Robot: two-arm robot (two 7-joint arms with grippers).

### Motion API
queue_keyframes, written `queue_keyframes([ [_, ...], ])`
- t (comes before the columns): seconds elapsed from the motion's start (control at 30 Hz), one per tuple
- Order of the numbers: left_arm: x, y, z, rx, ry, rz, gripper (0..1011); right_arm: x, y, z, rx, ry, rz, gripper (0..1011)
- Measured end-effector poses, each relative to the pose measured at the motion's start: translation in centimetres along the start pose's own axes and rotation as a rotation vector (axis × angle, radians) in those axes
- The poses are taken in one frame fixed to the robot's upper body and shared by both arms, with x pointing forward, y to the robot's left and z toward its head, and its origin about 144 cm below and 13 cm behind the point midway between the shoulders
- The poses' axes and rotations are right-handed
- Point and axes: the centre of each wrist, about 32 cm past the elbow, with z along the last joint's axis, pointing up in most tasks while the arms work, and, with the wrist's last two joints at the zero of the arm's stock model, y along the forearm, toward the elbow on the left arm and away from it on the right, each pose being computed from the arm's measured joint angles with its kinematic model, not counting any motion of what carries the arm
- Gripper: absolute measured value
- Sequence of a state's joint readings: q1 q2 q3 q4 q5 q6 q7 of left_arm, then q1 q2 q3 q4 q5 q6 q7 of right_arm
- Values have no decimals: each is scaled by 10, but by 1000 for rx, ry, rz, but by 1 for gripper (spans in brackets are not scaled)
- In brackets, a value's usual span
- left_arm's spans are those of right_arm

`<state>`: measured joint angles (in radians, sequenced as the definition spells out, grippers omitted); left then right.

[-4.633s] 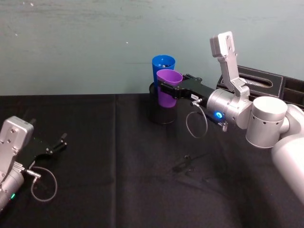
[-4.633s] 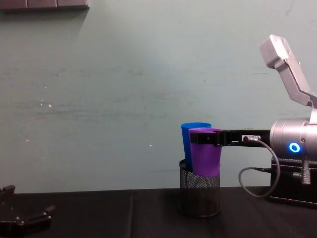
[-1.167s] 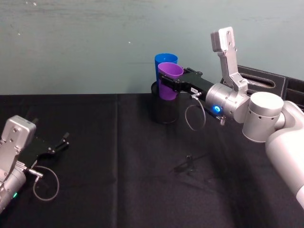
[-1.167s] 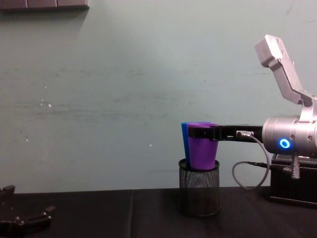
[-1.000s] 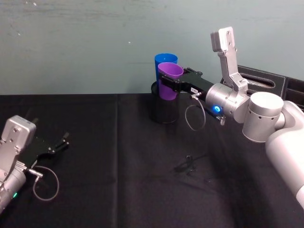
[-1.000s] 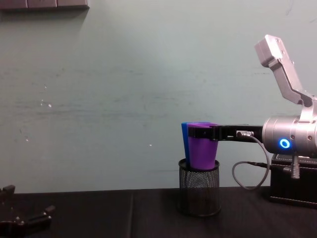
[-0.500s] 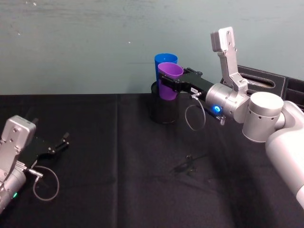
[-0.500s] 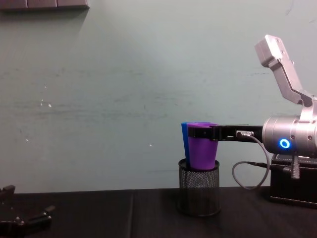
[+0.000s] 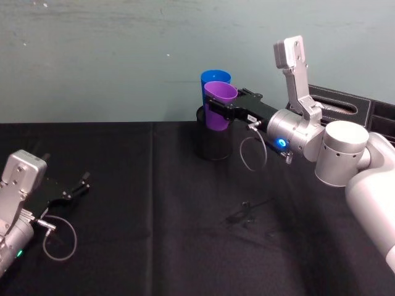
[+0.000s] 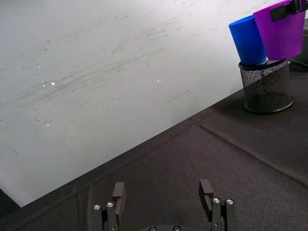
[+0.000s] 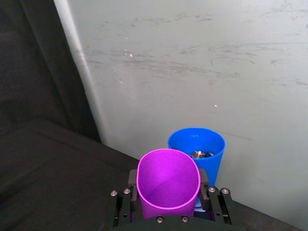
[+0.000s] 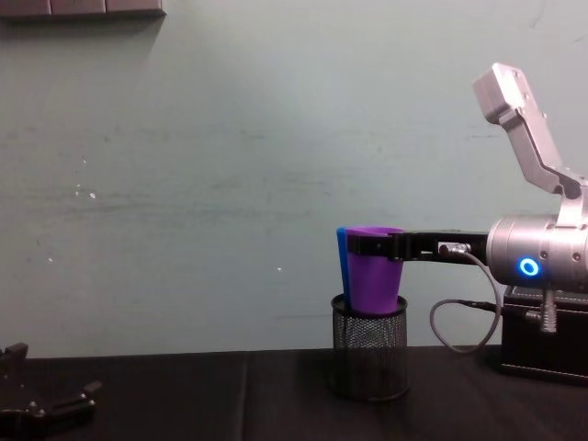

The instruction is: Pick up one cup with a gripper and tap it against the other cup.

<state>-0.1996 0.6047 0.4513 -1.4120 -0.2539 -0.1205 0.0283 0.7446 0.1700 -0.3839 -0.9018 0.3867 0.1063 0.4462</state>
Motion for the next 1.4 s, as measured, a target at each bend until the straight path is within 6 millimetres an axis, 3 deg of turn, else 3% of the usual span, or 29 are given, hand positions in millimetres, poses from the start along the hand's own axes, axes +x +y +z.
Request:
queue_keyframes([
  [0.9,0,0,0,0,0,0,1000,-14,-31,18,20,-28,80,708],
  [1.4,0,0,0,0,0,0,1000,-19,-67,27,8,-45,132,708],
])
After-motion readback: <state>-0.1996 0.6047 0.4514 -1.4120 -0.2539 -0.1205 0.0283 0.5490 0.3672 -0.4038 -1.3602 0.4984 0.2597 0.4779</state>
